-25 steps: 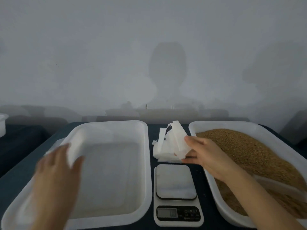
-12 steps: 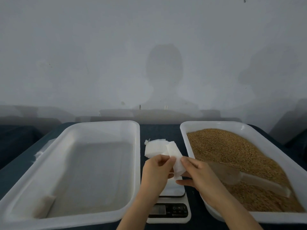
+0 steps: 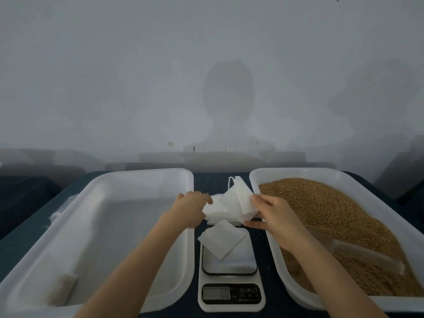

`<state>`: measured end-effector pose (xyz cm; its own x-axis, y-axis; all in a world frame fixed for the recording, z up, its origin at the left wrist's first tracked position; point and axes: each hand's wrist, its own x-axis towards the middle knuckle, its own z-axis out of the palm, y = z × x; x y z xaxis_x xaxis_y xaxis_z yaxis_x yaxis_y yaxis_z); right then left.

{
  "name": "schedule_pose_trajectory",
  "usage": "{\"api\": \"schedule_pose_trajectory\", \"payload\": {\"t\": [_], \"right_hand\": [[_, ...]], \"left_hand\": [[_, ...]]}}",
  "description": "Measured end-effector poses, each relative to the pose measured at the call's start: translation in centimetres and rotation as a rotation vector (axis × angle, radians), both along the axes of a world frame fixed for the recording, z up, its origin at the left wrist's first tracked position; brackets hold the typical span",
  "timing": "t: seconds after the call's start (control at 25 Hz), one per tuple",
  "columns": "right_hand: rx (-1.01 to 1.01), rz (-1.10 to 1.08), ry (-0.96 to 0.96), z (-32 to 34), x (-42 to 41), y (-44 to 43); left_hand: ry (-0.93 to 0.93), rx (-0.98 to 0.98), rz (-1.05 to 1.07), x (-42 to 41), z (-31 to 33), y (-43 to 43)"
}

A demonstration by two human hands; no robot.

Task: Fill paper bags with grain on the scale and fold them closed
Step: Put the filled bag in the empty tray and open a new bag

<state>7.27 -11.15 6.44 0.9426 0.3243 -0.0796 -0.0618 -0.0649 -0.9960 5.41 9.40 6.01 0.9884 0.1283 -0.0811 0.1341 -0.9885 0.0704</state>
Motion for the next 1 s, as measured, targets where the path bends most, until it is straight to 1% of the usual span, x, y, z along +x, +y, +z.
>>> {"api": "schedule_pose_trajectory", "payload": {"t": [0.08,0.16,0.2,0.28,0.4,0.52,0.6,0.68,0.72,0.76,0.84,0.92,1.0], "right_hand": [[0.045,-0.056,0.000,0.2,0.6,-0.8],[0.119,-0.122,0.020,0.2,1.0,-2.0],[0.150,-0.149,0.032,0.1,1.1,-2.6],[0.176,-0.178,0.027,-0.1,1.0,-3.6],[0.154,-0.187,-0.029,-0.3,0.7,-4.7],[0.168,-0.221,-0.045,0.1,0.6,-5.7],[0.183,-0.234,-0.041,0.2,0.5,-6.3],[0.192,-0.241,-0.032,0.2,0.4,-6.8],[0.193,-0.250,-0.016,0.2,0.4,-7.0],[0.192,-0.258,0.015,0.1,0.4,-7.1],[0.192,-0.280,0.096,-0.4,0.4,-7.2],[0.229,-0.306,0.168,-0.5,0.5,-7.4],[0.255,-0.325,0.198,-0.7,0.7,-7.4]], "left_hand": [[0.170,0.106,-0.011,1.7,-0.9,-0.9],[0.255,0.276,-0.018,3.2,-2.4,-1.7],[0.260,0.334,-0.023,3.8,-3.2,-1.9],[0.264,0.360,-0.025,4.8,-4.1,-2.1],[0.285,0.291,-0.028,5.9,-4.7,-2.5],[0.216,0.145,-0.070,6.2,-4.4,-2.6],[0.089,0.057,-0.066,6.7,-3.2,-2.2],[-0.085,0.077,-0.045,8.0,-1.5,-1.6],[-0.150,0.114,-0.032,9.0,-0.7,-1.4],[-0.175,0.146,-0.021,9.9,-0.1,-1.2],[-0.153,0.195,-0.024,11.9,0.1,-0.9],[-0.088,0.241,-0.040,14.1,-1.0,-0.9],[-0.034,0.236,-0.039,15.5,-2.5,-1.2]]}}
